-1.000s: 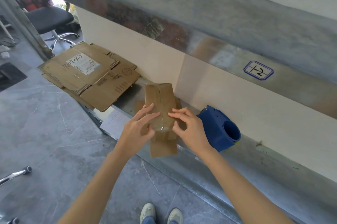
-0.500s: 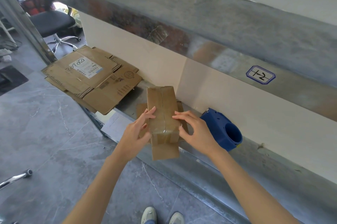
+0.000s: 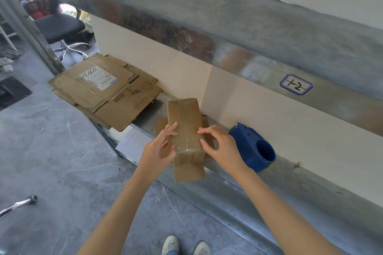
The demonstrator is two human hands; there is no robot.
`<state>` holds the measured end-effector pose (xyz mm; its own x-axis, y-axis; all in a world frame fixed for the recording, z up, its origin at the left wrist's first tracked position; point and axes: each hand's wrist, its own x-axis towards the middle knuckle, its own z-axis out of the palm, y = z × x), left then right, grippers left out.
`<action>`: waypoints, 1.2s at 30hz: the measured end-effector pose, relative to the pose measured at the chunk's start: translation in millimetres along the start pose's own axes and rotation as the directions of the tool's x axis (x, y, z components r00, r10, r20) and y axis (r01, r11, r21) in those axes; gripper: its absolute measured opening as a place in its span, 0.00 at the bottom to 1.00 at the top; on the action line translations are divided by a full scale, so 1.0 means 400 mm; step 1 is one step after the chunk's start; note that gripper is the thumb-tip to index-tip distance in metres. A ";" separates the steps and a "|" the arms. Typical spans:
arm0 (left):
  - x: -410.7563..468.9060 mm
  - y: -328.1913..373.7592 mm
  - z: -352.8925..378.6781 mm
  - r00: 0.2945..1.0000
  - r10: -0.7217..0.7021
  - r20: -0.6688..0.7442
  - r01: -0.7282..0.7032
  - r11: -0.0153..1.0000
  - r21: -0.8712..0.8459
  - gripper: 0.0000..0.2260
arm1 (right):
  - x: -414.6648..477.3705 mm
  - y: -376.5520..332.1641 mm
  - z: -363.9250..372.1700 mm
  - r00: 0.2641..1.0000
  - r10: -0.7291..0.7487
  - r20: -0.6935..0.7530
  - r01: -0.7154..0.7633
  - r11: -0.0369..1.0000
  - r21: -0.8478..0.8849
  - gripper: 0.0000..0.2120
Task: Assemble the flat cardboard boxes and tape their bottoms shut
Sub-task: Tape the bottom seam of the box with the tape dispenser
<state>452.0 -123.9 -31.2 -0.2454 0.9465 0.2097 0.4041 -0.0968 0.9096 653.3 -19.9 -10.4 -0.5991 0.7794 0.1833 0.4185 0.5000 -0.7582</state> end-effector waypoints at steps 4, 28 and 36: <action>0.008 0.000 -0.012 0.997 -0.032 0.071 0.034 0.999 -0.028 0.19 | 0.005 -0.002 -0.012 0.991 0.052 0.124 -0.048 0.998 -0.034 0.23; 0.011 -0.009 0.000 0.999 0.035 0.022 -0.036 0.998 0.046 0.24 | 0.004 -0.014 0.001 0.997 -0.071 0.043 0.077 0.983 -0.169 0.28; 0.015 0.001 0.011 0.999 0.032 -0.009 -0.032 0.999 0.020 0.22 | 0.004 -0.029 0.031 1.000 -0.022 -0.003 0.021 0.978 -0.209 0.35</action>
<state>454.3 -117.0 -31.3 -0.2406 0.9400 0.2419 0.4294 -0.1204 0.8951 639.3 -29.1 -9.0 -0.6064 0.7691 0.2020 0.5390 0.5843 -0.6067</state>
